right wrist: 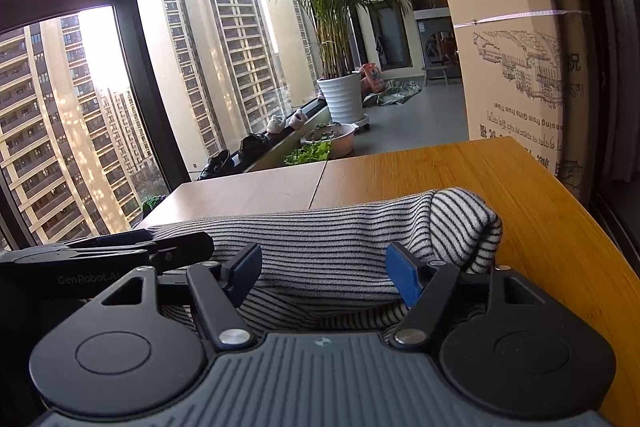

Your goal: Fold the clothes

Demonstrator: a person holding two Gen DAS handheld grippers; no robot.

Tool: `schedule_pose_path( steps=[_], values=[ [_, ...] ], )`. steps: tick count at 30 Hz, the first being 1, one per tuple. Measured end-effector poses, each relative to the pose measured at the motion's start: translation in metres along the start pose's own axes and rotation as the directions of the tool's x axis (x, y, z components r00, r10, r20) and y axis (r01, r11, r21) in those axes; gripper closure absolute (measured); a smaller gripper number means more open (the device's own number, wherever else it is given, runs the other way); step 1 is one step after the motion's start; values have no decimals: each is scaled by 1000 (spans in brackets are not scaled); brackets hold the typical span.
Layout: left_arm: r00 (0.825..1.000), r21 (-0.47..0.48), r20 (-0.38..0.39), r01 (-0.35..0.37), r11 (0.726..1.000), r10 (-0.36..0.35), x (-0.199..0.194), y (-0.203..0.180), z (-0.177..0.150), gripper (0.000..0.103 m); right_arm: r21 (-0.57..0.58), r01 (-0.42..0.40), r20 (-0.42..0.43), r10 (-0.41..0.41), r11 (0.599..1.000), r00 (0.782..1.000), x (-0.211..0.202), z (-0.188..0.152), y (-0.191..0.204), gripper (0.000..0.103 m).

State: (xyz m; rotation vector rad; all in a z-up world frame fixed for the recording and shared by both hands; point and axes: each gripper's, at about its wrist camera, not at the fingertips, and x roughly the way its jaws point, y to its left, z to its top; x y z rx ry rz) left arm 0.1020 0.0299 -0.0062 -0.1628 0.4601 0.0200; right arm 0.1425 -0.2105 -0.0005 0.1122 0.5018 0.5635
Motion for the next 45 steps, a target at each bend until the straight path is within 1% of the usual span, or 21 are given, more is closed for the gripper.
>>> schedule_pose_path(
  steps=[20, 29, 32, 38, 45],
  values=[
    [1000, -11, 5, 10, 1000, -10, 1, -2, 4, 0, 5, -1, -4, 1, 1000, 1000, -2, 0, -1, 34],
    [999, -45, 17, 39, 998, -38, 0, 4, 3, 0, -24, 28, -15, -28, 999, 999, 4, 0, 8, 34],
    [999, -44, 16, 38, 998, -38, 0, 4, 3, 0, -30, 32, -13, -32, 999, 999, 4, -1, 10, 34],
    [999, -42, 10, 33, 999, -33, 2, 4, 4, 0, 17, -3, -14, 4, 1000, 1000, 4, 0, -1, 33],
    [1000, -21, 1, 15, 1000, -15, 4, -1, 4, 0, 4, 3, -17, -3, 1000, 1000, 4, 1, 1, 32]
  ],
)
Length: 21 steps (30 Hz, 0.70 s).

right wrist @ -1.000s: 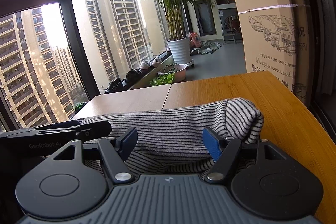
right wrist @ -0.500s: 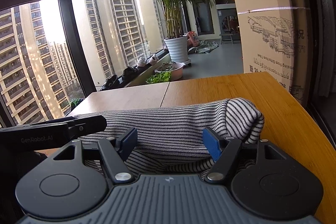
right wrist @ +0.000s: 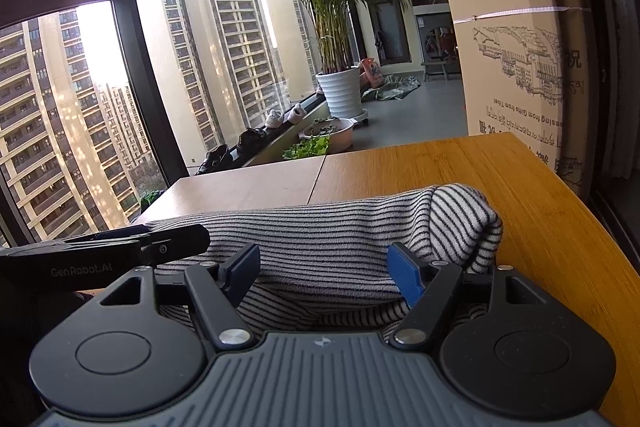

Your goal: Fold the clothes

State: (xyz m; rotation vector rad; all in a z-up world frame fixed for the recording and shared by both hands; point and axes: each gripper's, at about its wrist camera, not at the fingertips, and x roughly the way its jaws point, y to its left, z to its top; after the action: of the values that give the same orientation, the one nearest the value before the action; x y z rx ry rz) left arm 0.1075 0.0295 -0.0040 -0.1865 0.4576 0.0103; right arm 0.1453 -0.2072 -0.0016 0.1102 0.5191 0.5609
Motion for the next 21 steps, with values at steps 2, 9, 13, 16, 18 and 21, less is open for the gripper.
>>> schedule_pose_path(
  steps=[2, 9, 13, 16, 18, 21],
  values=[
    [1000, 3, -1, -2, 1000, 2, 0, -1, 0, 0, 1, -1, 0, 1, 1000, 1000, 1, 1, -1, 32],
    [1000, 2, 1, -1, 1000, 1, 0, -1, 0, 0, 3, -3, -1, 3, 1000, 1000, 6, 7, -5, 31],
    [1000, -11, 7, 10, 1000, -10, -1, 2, 0, 0, 1, -3, -2, 3, 1000, 1000, 5, 6, -5, 30],
    [1000, -14, 8, 12, 1000, -12, -2, 2, 0, 0, -1, -3, -2, 3, 1000, 1000, 4, 4, -2, 30],
    [1000, -12, 4, 12, 1000, -12, -1, 2, 0, 0, 0, -4, -1, 4, 1000, 1000, 4, 3, 0, 30],
    [1000, 5, -16, 7, 1000, -7, 1, 0, 1, 0, 7, -9, 0, 9, 1000, 1000, 3, 3, -1, 30]
  ],
)
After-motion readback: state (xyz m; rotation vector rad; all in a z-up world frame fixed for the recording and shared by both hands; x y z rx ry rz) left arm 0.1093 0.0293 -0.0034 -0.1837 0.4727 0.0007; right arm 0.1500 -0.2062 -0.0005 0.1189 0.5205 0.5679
